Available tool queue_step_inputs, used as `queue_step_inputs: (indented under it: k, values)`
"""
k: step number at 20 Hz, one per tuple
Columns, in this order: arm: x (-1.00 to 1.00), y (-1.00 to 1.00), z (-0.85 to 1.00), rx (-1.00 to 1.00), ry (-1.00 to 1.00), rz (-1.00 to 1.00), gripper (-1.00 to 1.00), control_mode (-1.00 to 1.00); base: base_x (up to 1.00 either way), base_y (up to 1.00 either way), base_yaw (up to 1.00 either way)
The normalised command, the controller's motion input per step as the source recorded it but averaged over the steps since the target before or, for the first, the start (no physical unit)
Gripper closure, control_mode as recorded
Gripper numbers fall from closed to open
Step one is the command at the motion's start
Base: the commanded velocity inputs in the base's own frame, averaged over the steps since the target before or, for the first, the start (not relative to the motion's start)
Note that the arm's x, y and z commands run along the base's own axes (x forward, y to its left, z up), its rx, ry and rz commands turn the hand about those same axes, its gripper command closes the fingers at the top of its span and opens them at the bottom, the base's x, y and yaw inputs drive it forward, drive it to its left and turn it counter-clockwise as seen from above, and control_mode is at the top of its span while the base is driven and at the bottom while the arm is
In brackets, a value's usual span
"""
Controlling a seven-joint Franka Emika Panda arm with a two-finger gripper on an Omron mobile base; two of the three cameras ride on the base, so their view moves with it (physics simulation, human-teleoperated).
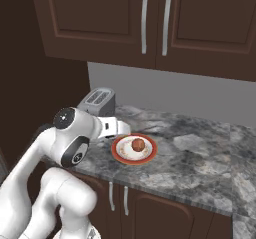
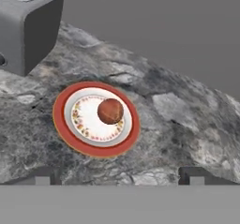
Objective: Pick onion from the fridge and place it on the plate on the counter.
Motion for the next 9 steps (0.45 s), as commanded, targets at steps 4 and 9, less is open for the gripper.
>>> queue_step_inputs:
  k: [4, 9]
  values:
    - [-0.57, 0.40, 0.20, -0.20, 0.00, 0.15, -1.00, -1.00, 0.00, 0.00, 0.00]
    - [-0.70, 0.31, 0.00, -0.15, -0.01, 0.15, -1.00, -1.00, 0.00, 0.00, 0.00]
